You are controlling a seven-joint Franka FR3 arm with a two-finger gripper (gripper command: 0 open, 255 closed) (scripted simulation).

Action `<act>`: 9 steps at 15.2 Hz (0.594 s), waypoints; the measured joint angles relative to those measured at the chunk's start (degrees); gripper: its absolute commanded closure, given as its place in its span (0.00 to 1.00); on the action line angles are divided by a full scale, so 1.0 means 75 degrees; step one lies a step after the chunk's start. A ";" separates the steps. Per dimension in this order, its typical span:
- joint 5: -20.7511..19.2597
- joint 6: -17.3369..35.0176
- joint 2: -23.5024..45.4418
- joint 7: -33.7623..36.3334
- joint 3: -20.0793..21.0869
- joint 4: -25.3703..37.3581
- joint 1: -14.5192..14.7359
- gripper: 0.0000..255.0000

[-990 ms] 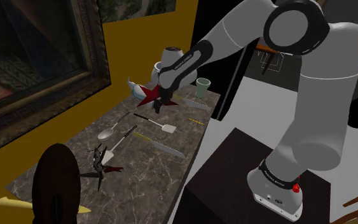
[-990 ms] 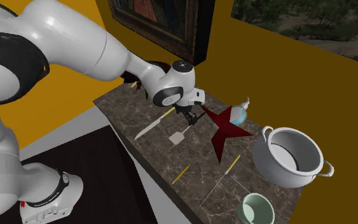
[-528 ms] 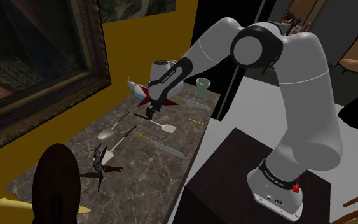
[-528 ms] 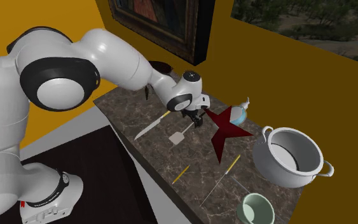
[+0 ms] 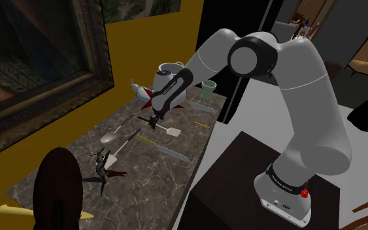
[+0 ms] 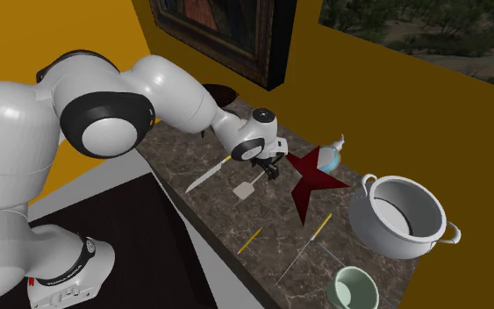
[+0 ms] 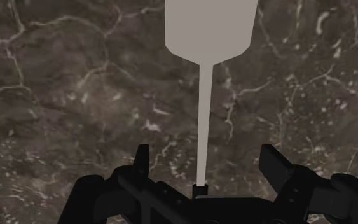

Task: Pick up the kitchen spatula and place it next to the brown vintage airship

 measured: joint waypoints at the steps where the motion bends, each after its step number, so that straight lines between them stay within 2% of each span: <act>1: 0.0001 0.0005 0.0016 -0.0002 0.0000 0.0012 -0.0002 0.00; 6: 0.0001 0.0013 0.0035 -0.0005 0.0001 0.0026 -0.0006 0.00; 7: 0.0001 0.0013 0.0035 -0.0005 0.0001 0.0026 -0.0006 1.00; 9: 0.0001 0.0013 0.0035 -0.0005 0.0001 0.0026 -0.0006 1.00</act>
